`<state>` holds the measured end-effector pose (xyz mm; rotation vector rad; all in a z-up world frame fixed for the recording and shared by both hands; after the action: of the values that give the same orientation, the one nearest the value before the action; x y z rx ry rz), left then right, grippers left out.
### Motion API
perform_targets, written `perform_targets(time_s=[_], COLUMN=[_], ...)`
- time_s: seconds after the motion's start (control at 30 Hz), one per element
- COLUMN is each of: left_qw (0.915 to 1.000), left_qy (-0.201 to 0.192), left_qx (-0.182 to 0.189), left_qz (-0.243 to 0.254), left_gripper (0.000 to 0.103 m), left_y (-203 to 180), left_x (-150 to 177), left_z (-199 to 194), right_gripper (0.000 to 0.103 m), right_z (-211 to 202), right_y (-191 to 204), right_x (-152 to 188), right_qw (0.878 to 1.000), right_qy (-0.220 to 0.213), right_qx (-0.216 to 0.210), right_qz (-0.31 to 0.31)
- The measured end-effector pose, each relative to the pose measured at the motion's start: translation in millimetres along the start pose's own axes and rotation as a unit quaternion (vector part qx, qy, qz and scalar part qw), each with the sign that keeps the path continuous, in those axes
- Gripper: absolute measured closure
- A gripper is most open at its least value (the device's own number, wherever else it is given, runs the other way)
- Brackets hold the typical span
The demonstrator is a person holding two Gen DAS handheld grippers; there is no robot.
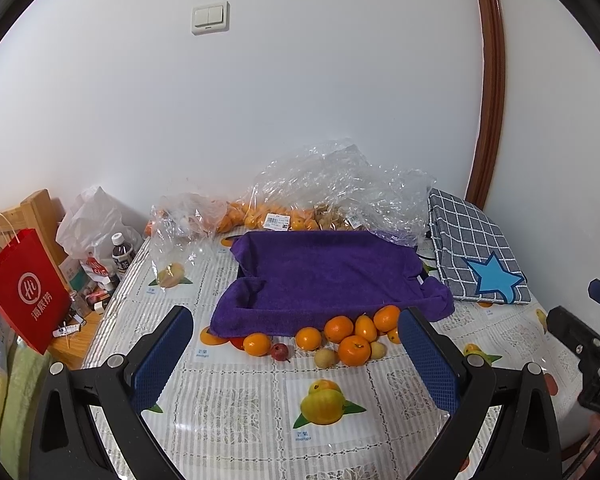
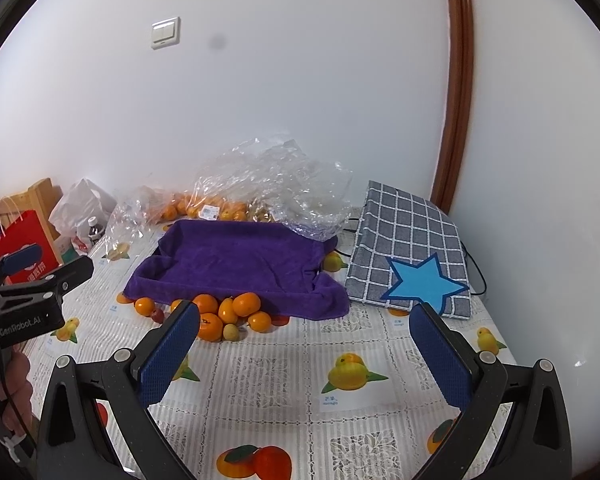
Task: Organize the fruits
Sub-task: 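Reach the right gripper to an orange beside the purple towel and close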
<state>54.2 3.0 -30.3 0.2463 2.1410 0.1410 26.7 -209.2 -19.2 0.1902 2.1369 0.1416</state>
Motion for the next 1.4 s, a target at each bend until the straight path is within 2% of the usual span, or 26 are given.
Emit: perform_targets(time_s=[0.4, 0.6, 0.67, 0.73, 0.83, 0.87, 1.0, 1.13, 1.4], left_qw=[0.9994, 0.9978, 0.9966, 0.9952, 0.9927, 0.9920, 0.9918, 0.9904, 0.9893], left_qy=[0.033, 0.065, 0.081, 0.097, 0.116, 0.120, 0.117, 0.118, 0.119], left_qx=[0.005, 0.004, 0.008, 0.014, 0.022, 0.028, 0.033, 0.054, 0.072], left_qz=[-0.001, 0.002, -0.001, -0.007, -0.024, -0.030, -0.039, -0.046, -0.043], left_gripper=[0.002, 0.011, 0.017, 0.022, 0.038, 0.040, 0.040, 0.040, 0.040], left_y=[7, 10, 13, 17, 27, 30, 41, 48, 45], left_x=[32, 60, 72, 85, 101, 106, 116, 121, 122], left_z=[50, 88, 101, 115, 131, 136, 145, 152, 167], right_gripper=[0.002, 0.009, 0.023, 0.030, 0.039, 0.041, 0.043, 0.046, 0.047], right_z=[47, 98, 116, 137, 157, 163, 186, 209, 238], right_y=[-1, -5, -7, -7, -2, 1, 20, 28, 28], right_x=[22, 42, 52, 64, 74, 77, 85, 88, 90], right_qw=[1.000, 0.998, 0.996, 0.993, 0.992, 0.991, 0.987, 0.985, 0.979], right_qy=[0.009, 0.060, 0.083, 0.112, 0.120, 0.123, 0.144, 0.158, 0.185], right_qx=[-0.003, -0.014, -0.014, -0.026, -0.041, -0.046, -0.076, -0.072, -0.087], right_qz=[-0.014, -0.004, 0.002, 0.013, 0.011, 0.008, -0.007, -0.023, 0.001])
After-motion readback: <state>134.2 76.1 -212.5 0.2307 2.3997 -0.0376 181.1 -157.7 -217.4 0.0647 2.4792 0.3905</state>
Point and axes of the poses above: each gripper's, at about its wrist camera, not at the fingertips, and z roughly the way its jaws point, y to its left, x to its underside, the point moved 7 cm from there along z, roughly the way its jaws point, and after that the axes turned 14 degrees about z, right-handed, at the moved point
